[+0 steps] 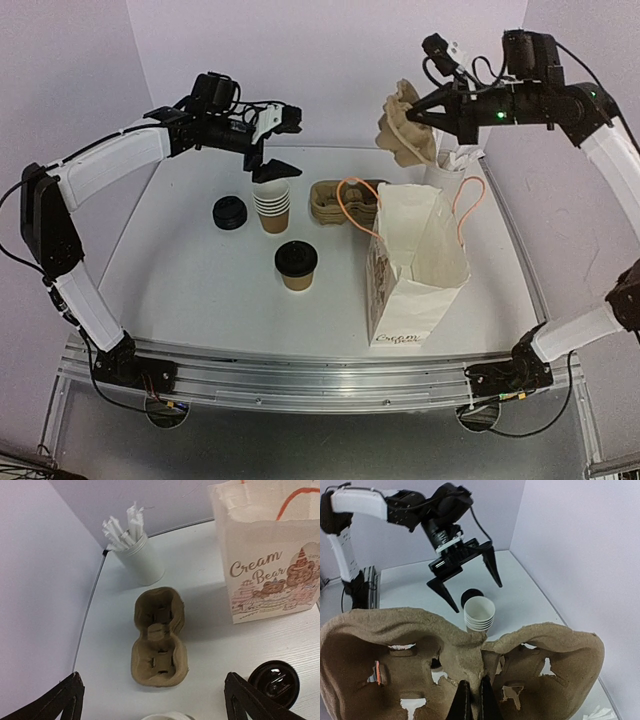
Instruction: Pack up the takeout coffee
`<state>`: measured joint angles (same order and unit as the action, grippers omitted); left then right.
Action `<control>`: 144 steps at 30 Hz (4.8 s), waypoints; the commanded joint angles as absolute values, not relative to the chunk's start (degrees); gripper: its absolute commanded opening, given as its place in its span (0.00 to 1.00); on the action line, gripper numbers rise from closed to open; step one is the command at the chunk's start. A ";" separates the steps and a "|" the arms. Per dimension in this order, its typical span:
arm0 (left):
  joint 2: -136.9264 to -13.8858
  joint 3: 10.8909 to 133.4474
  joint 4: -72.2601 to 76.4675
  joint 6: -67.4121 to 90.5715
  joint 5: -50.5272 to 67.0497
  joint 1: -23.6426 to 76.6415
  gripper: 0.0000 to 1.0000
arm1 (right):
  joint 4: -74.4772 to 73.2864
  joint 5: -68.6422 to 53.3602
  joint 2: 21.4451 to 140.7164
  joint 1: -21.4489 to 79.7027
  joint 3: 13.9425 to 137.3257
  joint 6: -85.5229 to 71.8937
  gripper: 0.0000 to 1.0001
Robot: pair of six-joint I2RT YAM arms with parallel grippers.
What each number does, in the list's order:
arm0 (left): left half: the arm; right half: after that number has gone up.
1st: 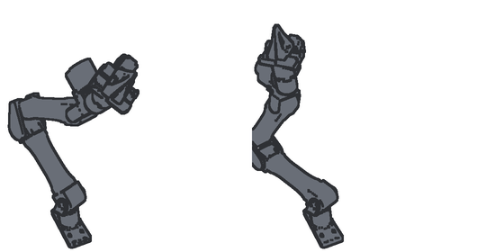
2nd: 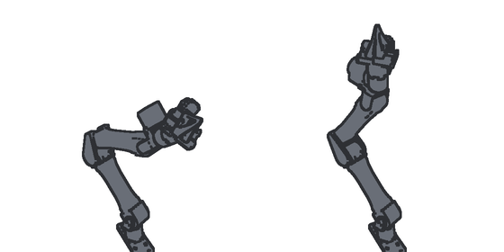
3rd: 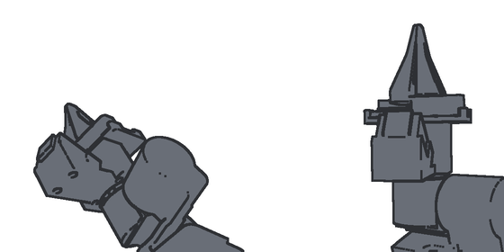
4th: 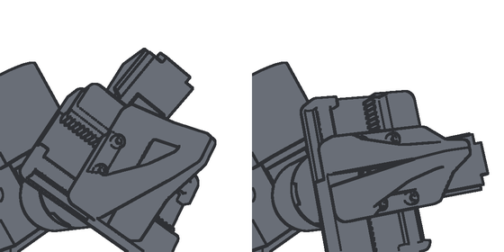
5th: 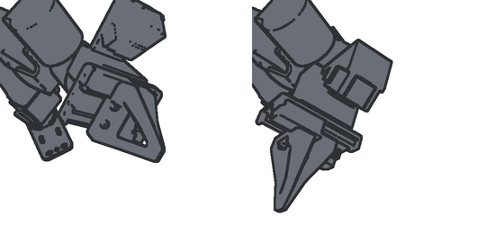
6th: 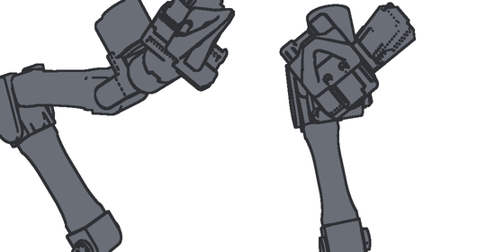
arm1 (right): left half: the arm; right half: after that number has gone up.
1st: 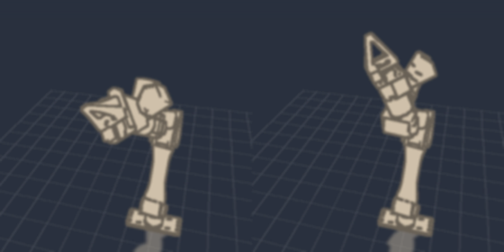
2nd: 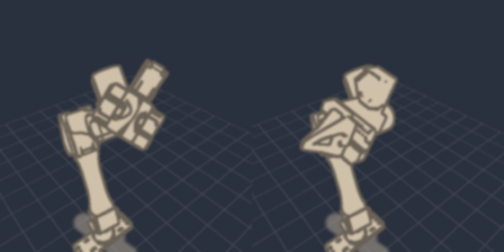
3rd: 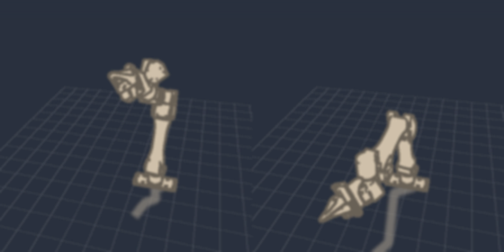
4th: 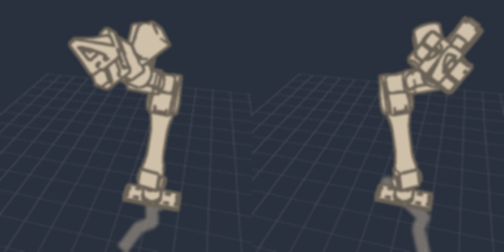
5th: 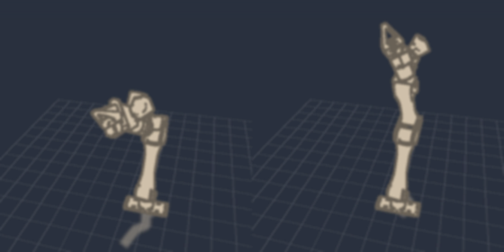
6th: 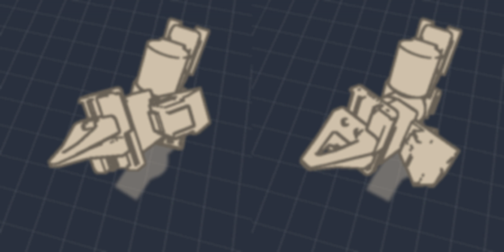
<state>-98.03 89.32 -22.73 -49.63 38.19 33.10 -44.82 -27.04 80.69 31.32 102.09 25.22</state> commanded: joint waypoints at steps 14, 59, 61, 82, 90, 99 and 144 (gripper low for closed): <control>-96.34 99.38 -30.95 -86.71 44.90 47.22 0.93 | -78.83 -26.07 76.52 35.79 98.50 56.44 0.00; -93.01 88.86 -27.41 -91.31 35.62 53.43 0.00 | -67.92 -13.36 82.96 41.31 81.53 53.45 0.00; -92.43 88.79 -28.77 -91.35 35.68 53.07 0.00 | -67.48 -13.11 83.38 41.31 80.64 53.04 0.00; -91.93 88.36 -25.98 -94.76 37.42 52.56 0.00 | -65.67 -8.58 86.40 41.57 77.11 51.06 0.00; -90.92 86.87 -20.94 -94.44 38.27 52.62 0.00 | -64.04 -7.47 88.84 41.81 75.90 49.89 0.00; -89.66 84.22 -13.48 -93.10 37.95 52.44 0.00 | -62.22 -5.26 90.05 42.52 74.21 48.02 0.00; -89.39 82.34 -1.34 -78.84 39.23 52.83 0.00 | -50.95 -3.57 97.66 45.55 68.99 37.86 0.12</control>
